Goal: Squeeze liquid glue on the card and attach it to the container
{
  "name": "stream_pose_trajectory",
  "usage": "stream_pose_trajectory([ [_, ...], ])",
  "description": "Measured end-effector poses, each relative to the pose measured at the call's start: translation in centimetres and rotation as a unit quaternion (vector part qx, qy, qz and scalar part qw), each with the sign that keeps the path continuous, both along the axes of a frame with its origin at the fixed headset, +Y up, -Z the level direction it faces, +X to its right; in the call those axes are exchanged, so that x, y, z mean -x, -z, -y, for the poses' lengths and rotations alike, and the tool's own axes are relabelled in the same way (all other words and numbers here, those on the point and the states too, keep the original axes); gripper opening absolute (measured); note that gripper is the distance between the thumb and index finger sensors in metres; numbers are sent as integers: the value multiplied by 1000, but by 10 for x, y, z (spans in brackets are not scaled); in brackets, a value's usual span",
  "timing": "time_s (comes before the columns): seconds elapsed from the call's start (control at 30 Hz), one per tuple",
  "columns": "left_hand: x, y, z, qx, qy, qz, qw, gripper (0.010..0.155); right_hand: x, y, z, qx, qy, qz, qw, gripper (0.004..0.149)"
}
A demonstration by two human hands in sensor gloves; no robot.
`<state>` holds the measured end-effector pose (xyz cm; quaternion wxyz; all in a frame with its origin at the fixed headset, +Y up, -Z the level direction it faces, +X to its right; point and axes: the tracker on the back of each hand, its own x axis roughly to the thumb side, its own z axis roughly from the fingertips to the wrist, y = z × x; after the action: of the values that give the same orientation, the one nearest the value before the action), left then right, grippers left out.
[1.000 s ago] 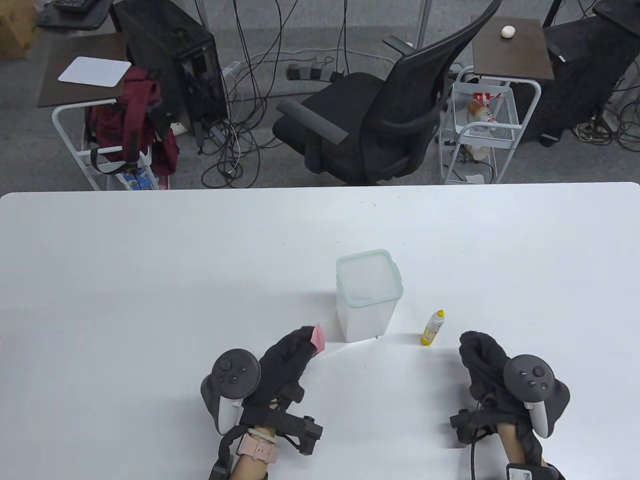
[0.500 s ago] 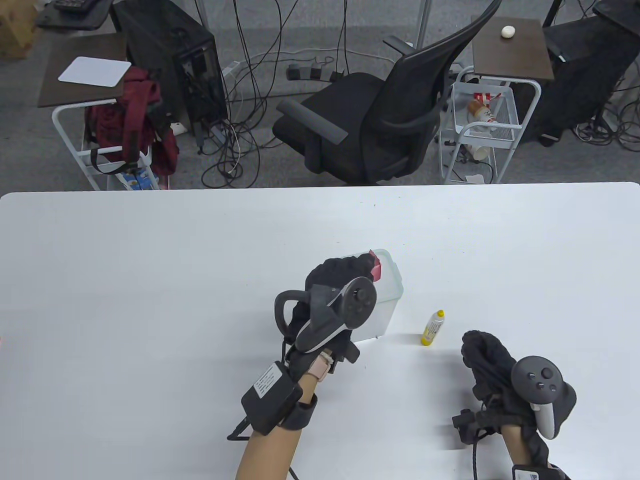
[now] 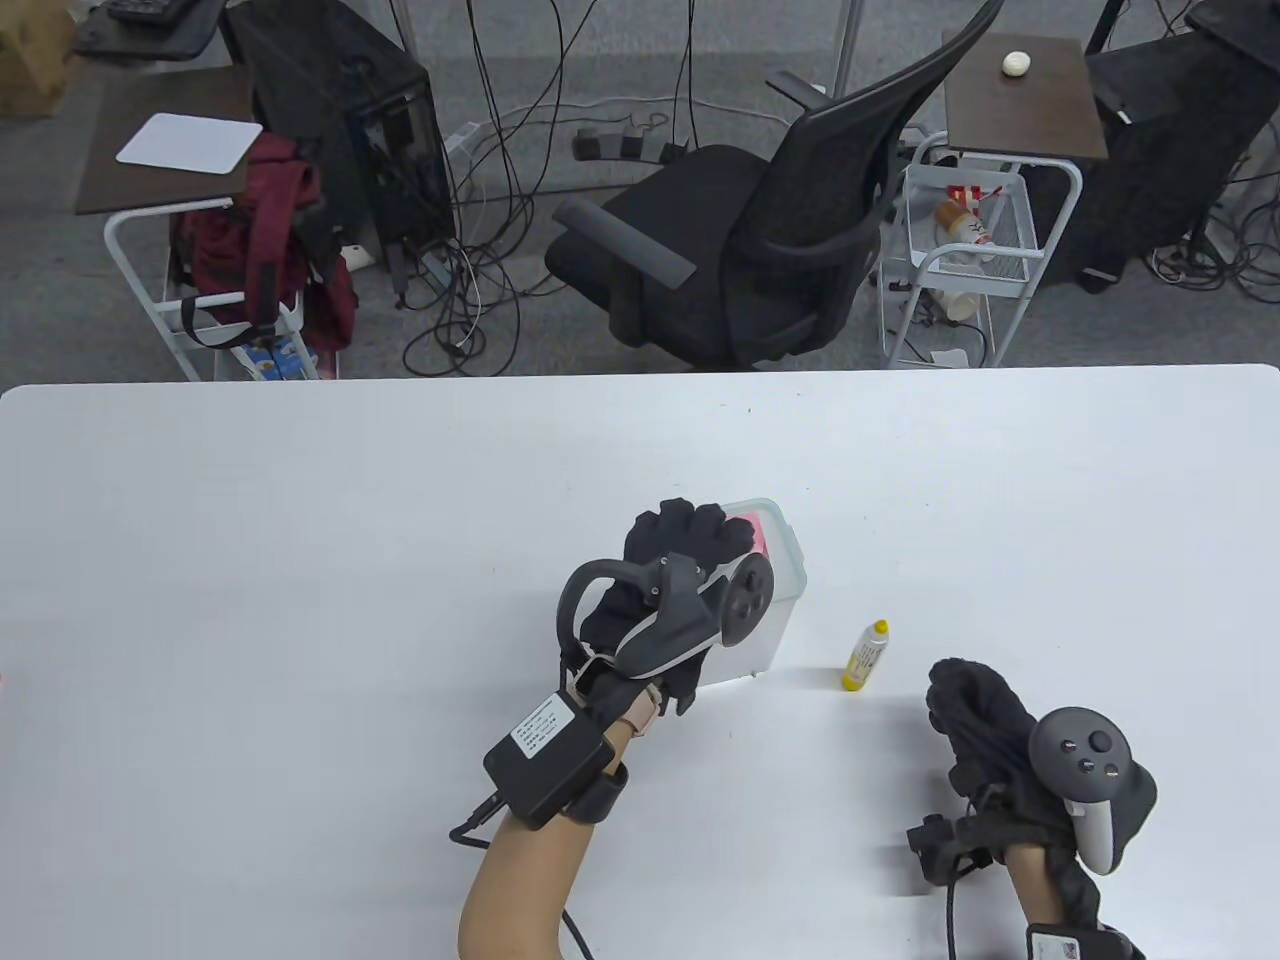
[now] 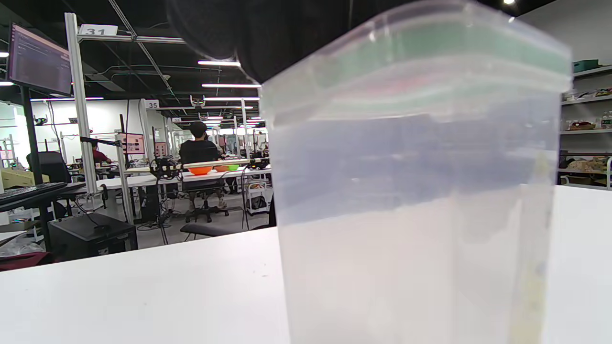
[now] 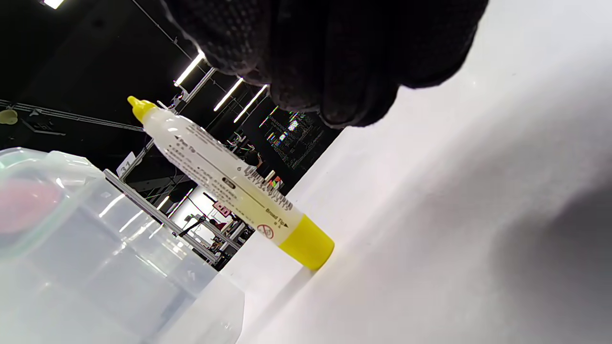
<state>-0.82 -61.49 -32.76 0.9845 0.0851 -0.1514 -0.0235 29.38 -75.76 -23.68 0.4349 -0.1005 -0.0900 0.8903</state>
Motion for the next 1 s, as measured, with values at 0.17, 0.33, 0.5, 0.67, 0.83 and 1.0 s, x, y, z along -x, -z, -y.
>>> stream_pose_trajectory([
  [0.17,4,0,5,11,-23,16,1000,48,5,1,1,4,1,2,1000,37],
  [0.33,7,-3,10,4,-7,39,999,55,9,1,1,6,5,7,1000,37],
  [0.5,16,-4,13,5,-38,51,998,60,7,-1,-6,-10,21,25,999,37],
  [0.67,35,-2,11,-9,-81,65,994,58,4,-3,-26,-52,26,45,997,37],
  [0.83,37,-1,13,-19,-58,101,993,51,25,7,-70,-110,-17,6,994,37],
  [1.0,42,3,17,0,-107,116,987,48,74,27,-121,-171,-100,-76,977,38],
])
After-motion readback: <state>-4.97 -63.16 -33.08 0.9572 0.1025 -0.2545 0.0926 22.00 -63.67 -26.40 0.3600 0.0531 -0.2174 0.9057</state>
